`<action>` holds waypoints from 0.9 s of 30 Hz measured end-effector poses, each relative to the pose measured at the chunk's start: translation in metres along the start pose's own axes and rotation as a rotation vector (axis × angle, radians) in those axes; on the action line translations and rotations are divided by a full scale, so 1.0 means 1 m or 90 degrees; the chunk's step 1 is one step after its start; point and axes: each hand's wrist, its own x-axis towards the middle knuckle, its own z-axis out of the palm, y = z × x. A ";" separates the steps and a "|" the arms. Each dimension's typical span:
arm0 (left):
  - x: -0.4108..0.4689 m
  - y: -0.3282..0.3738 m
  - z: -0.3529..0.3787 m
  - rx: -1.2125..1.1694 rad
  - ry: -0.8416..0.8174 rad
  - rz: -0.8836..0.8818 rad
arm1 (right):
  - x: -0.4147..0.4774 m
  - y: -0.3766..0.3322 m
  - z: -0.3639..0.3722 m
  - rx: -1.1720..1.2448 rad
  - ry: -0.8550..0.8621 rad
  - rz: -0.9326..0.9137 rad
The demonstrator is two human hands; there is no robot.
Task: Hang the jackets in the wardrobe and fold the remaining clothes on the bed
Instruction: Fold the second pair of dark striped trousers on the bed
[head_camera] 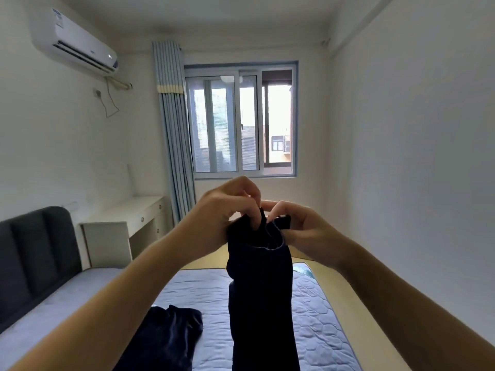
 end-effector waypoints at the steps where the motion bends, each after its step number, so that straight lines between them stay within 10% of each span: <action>1: -0.003 0.000 0.003 -0.012 -0.011 -0.005 | -0.002 0.003 -0.001 0.034 -0.034 0.006; 7: -0.010 0.005 0.015 0.063 -0.021 0.163 | -0.012 0.005 -0.008 0.125 -0.112 0.085; 27: -0.009 0.022 0.014 0.241 -0.390 -0.091 | -0.047 0.022 -0.005 -0.093 0.140 0.025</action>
